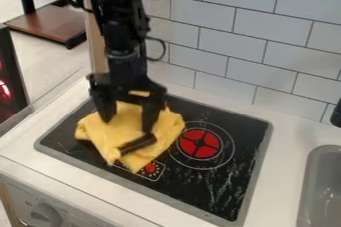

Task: Move cloth from bottom right to top left

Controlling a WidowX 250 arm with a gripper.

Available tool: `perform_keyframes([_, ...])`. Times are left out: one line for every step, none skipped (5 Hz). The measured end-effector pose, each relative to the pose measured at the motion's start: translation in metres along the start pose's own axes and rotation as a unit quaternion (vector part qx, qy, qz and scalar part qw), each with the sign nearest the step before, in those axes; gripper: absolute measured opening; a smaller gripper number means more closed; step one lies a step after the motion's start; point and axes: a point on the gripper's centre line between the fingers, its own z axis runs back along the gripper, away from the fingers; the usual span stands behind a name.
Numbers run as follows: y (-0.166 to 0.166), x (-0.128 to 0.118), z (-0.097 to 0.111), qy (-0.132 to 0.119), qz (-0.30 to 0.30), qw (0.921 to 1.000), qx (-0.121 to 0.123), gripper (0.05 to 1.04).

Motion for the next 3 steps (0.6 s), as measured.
perform_keyframes([-0.001,0.0,0.021,-0.021,0.006,0.9998,-0.001,0.999])
perform_keyframes([-0.005,-0.002,0.047,-0.059,0.003,0.9982,-0.009,0.999])
perform_keyframes([0.004,-0.006,0.055,-0.062,0.002,0.9981,-0.004,0.999])
